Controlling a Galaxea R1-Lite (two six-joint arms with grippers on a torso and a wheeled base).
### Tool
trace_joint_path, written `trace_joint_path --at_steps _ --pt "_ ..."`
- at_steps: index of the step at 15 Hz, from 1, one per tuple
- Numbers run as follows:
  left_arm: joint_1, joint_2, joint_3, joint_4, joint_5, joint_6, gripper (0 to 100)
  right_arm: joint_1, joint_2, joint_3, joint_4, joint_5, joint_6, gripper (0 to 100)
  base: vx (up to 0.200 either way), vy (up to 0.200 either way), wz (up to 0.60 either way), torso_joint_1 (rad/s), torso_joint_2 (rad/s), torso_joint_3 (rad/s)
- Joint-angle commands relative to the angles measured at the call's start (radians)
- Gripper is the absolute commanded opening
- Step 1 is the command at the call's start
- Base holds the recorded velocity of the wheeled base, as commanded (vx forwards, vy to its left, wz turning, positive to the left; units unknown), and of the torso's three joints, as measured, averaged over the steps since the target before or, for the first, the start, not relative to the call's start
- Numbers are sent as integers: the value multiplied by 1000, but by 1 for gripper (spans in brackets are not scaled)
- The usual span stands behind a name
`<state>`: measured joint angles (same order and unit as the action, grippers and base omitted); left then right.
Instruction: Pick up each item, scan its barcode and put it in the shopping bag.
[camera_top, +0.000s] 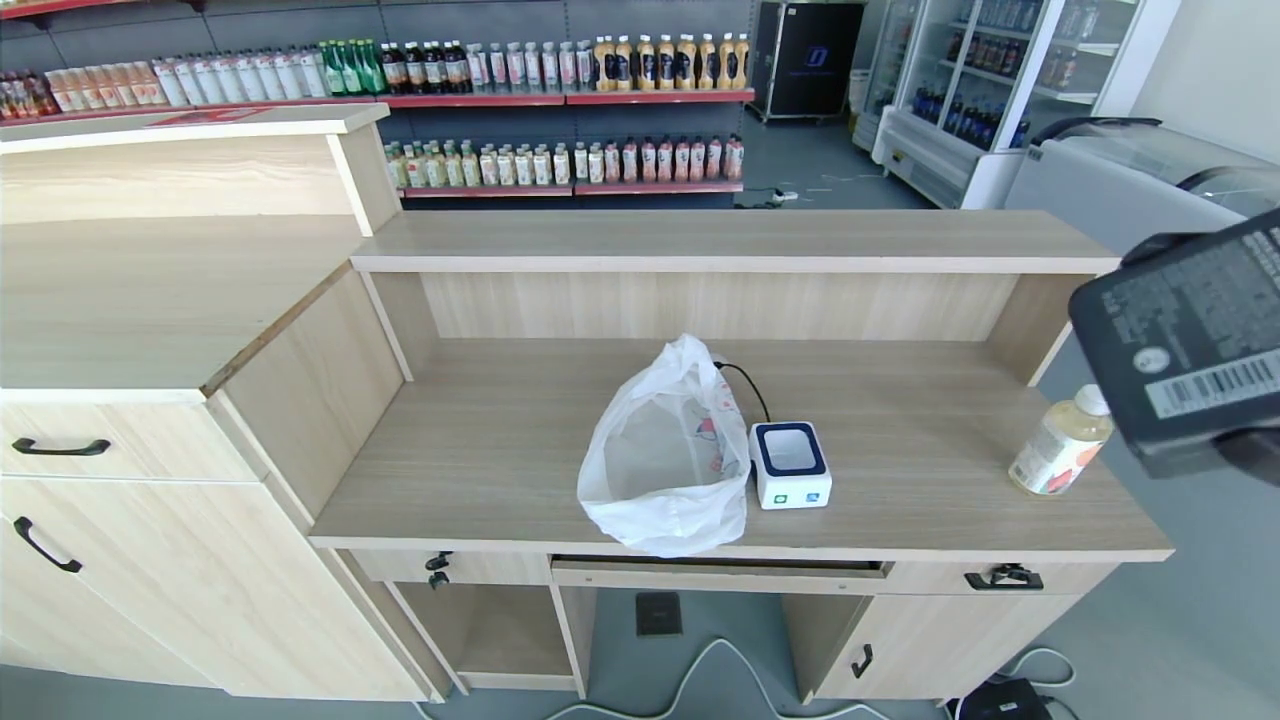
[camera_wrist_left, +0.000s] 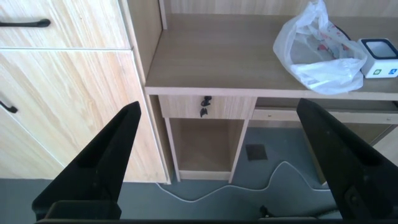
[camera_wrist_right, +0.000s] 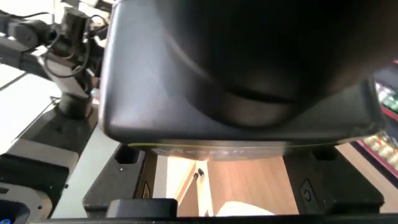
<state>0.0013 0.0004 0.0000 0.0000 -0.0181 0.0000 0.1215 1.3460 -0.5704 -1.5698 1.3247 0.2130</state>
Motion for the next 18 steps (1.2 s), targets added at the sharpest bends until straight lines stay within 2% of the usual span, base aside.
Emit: trace_joint_path --at_steps 1,3,4,5,7,9,11,13,14,16,17,18 --pt "0 1 0 0 0 -2 100 -487 -168 -6 -1 -295 417 0 0 0 0 0 0 0" --pt "0 1 0 0 0 0 100 -683 -153 27 14 -437 583 0 0 0 0 0 0 0" --pt "0 0 0 0 0 0 100 -712 -149 55 37 -470 612 0 0 0 0 0 0 0" --pt "0 1 0 0 0 0 100 -746 -111 67 54 -564 611 0 0 0 0 0 0 0" --pt "0 1 0 0 0 0 100 -760 -42 70 73 -757 609 0 0 0 0 0 0 0" --pt "0 1 0 0 0 0 100 -744 32 84 151 -834 603 0 0 0 0 0 0 0" --pt "0 1 0 0 0 -2 100 -741 94 76 232 -845 583 0 0 0 0 0 0 0" --pt "0 1 0 0 0 0 100 -712 190 75 321 -846 417 0 0 0 0 0 0 0" --pt "0 1 0 0 0 0 100 -655 203 67 390 -848 327 0 0 0 0 0 0 0" --pt "0 0 0 0 0 0 100 -632 208 52 565 -840 95 0 0 0 0 0 0 0" --pt "0 1 0 0 0 -2 100 -617 206 52 636 -841 25 0 0 0 0 0 0 0" --pt "0 0 0 0 0 -2 100 -609 205 53 703 -841 14 0 0 0 0 0 0 0"
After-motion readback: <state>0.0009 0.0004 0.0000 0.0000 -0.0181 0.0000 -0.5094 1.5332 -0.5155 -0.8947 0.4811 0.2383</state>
